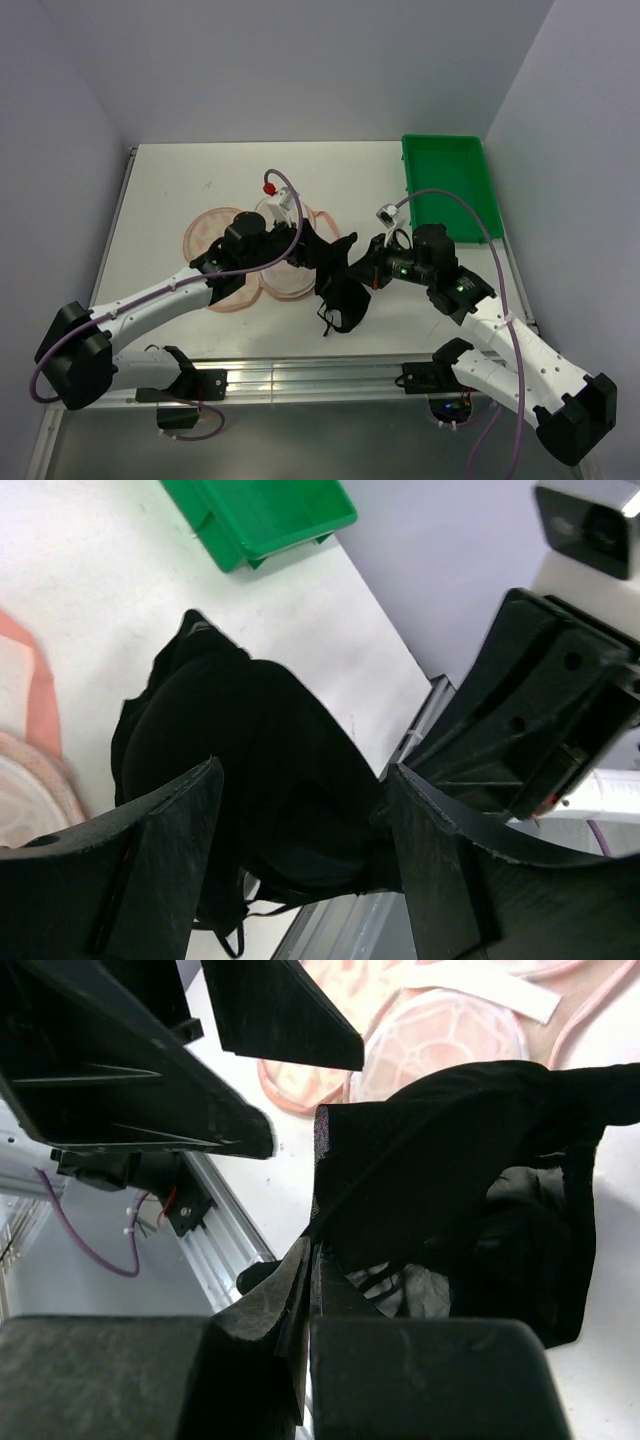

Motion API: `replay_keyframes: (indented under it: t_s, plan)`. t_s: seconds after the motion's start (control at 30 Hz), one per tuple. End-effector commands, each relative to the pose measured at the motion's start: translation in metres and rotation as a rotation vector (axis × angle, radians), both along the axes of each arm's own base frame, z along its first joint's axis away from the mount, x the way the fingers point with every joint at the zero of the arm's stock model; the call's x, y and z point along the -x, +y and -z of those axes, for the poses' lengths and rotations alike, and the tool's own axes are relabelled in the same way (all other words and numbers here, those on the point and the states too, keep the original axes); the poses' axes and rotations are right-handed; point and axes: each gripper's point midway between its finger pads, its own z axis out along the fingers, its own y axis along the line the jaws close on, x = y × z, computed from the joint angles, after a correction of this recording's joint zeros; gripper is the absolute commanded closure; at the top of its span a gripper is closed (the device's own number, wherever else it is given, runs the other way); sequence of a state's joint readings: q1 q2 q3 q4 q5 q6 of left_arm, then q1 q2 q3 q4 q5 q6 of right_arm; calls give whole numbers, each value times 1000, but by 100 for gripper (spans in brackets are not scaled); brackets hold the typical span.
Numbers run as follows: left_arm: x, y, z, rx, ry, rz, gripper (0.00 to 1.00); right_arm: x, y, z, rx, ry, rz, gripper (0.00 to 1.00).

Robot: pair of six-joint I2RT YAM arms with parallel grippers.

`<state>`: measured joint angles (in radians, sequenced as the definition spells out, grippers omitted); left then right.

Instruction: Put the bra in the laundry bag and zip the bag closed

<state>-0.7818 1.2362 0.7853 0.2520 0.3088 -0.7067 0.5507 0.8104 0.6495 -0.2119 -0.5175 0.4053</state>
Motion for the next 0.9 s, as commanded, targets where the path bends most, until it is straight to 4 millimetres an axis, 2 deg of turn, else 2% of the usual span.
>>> replay_keyframes:
  t_s: [0.0,0.1,0.13,0.2,0.37,0.4,0.43,0.5,0.6,0.63,0.67,0.7,0.73,0.87]
  plan:
    - [-14,0,-12,-15,-39,-66,27,-11,4,-16,-36,-82,21,100]
    - [-11,-10,-10,-4,-31,-19,28,-11,7,-13,-32,-74,14,100]
    - [-11,-15,-16,6,-37,-1,31,-11,7,-13,-29,-75,13,100]
    - [-10,-24,-10,-6,-27,27,36,-11,8,-11,-20,-73,14,100]
    - [-14,-31,-10,-12,-33,32,76,-9,7,-12,-23,-81,20,100]
    - [-17,-30,-12,-14,-40,18,94,-10,6,-13,-21,-83,21,100]
    - [-17,-29,-11,-17,-41,11,100,-9,6,-13,-19,-81,20,100]
    - [-18,-25,-21,-2,-64,-6,100,-8,5,-13,-15,-88,21,100]
    - [-12,-17,-44,36,-109,-14,100,-11,0,-24,-12,-130,45,50]
    - [-8,-11,-56,58,-132,-19,100,-15,-3,-32,-19,-163,70,23]
    - [-6,-9,-61,66,-140,-19,100,-17,-1,-43,-43,-206,66,16]
    - [-4,-7,-65,72,-147,-15,100,-15,0,-50,-53,-239,48,14]
    - [3,-6,-75,90,-167,6,100,-14,2,-63,-72,-274,29,13]
    - [17,0,-93,80,-205,56,100,3,10,-102,-122,-386,-95,13]
